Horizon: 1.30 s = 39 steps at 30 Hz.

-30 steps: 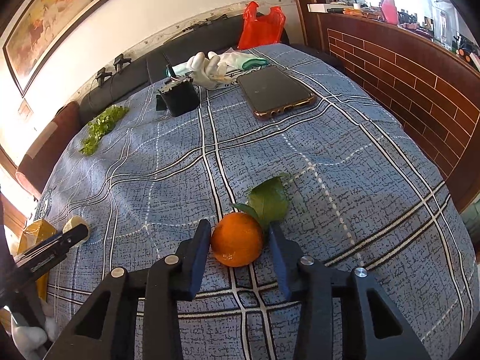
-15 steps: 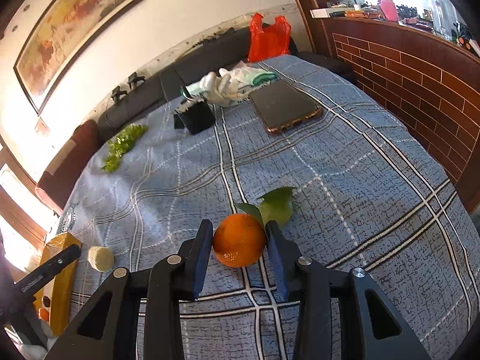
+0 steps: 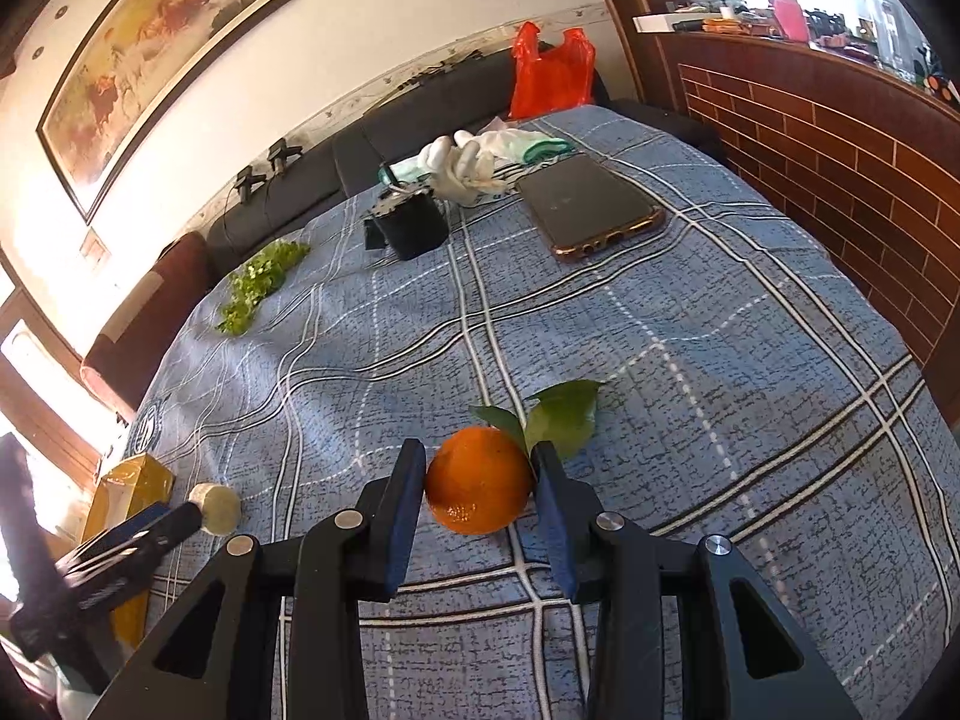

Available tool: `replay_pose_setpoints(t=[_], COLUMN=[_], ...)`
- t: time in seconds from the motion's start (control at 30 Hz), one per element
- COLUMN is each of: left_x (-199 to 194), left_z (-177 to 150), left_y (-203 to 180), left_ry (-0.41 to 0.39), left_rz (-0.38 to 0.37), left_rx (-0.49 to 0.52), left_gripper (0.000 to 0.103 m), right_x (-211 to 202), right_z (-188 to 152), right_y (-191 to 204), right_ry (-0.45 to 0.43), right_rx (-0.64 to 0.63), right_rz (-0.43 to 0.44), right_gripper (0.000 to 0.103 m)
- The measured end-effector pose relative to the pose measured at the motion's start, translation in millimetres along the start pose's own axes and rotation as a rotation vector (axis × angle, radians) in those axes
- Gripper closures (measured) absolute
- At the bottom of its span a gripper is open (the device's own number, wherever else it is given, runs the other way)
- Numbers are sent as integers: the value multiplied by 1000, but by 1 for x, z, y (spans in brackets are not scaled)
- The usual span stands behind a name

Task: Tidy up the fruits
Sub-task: 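Carry the sugarcane chunk and leafy orange into the tray and open both tools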

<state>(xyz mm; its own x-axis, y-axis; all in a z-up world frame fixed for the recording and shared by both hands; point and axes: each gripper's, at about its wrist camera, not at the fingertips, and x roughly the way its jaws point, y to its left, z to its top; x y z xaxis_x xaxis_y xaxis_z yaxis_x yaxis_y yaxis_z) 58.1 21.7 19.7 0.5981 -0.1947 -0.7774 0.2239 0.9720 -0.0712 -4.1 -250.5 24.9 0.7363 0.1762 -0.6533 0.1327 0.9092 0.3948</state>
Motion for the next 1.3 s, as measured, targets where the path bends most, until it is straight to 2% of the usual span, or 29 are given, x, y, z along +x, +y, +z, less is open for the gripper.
replay_pose_setpoints(t=[0.17, 0.2, 0.23, 0.27, 0.5, 0.7, 0.9, 1.07, 1.2, 1.3], left_x=[13, 13, 13, 14, -6, -51, -96, -132, -159, -173], left_z=[0, 0, -1, -1, -4, -8, -23, -46, -66, -83], left_y=[-2, -2, -2, -3, -2, 3, 21, 61, 109, 147], left_ry=[20, 18, 22, 34, 19, -46, -102, -129, -144, -155], left_rz=[-2, -6, -9, -6, -7, -44, -31, 13, 53, 85], left_rx=[5, 5, 9, 12, -9, -54, -104, -186, -296, -384], left_gripper=[32, 38, 61, 74, 74, 74, 74, 74, 74, 74], right_x=[2, 2, 3, 4, 4, 3, 4, 2, -14, -26], right_z=[-2, -2, -3, -4, -5, -7, -11, -13, -20, -29], right_y=[7, 8, 9, 11, 17, 20, 28, 36, 63, 105], right_ry=[9, 11, 14, 18, 23, 21, 15, 18, 29, 40], right_rx=[-26, -30, -36, -42, -55, -63, -97, -104, -131, -208], right_rz=[35, 41, 47, 53, 89, 118, 84, 55, 111, 167], right_gripper=[64, 64, 64, 64, 64, 64, 64, 64, 63, 63])
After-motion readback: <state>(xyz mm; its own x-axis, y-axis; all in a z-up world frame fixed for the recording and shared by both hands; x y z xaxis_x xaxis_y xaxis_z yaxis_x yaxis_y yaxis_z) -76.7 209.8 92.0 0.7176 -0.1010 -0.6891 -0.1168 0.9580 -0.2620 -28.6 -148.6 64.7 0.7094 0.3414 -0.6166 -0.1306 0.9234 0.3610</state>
